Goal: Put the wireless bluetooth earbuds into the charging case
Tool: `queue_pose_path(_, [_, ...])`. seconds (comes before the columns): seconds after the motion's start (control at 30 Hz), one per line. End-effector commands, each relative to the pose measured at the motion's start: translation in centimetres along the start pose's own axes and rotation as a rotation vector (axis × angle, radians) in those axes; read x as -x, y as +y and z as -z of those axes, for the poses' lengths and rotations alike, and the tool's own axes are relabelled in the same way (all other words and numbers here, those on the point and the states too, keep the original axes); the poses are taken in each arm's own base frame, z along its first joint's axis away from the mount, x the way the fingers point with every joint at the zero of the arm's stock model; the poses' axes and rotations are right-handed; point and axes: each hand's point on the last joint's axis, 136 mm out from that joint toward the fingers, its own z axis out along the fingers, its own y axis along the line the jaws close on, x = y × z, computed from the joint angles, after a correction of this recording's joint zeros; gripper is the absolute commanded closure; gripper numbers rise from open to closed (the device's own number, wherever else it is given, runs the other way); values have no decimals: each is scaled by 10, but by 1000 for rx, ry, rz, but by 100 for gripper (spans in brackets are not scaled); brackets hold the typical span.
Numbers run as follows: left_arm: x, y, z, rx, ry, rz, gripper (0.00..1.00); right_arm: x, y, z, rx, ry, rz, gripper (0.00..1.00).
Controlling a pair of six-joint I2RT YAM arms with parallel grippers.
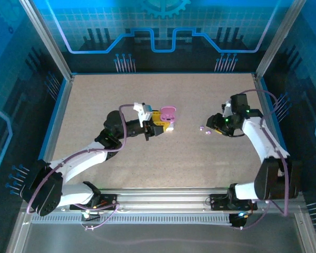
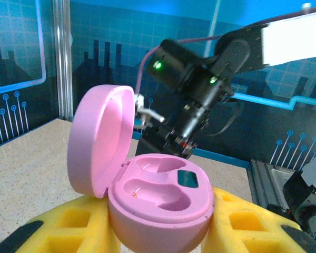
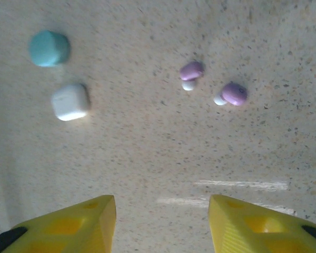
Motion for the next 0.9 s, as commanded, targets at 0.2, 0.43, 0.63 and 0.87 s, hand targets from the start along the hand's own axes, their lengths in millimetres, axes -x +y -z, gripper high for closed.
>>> queue_pose_path(0.2, [6, -5, 2, 5, -17, -39, 68, 28, -26, -49, -145, 106, 68, 48])
queue_pose_path(0.43, [4, -4, 0, 4, -4, -40, 68, 43, -25, -79, -126, 180, 105, 48])
queue_pose_path(0.63, [3, -4, -2, -2, 3, -32, 68, 50, -15, -100, -88, 231, 137, 49])
queue_pose_path(0.87, [3, -3, -1, 5, 12, -38, 68, 43, -11, -111, -110, 277, 83, 52])
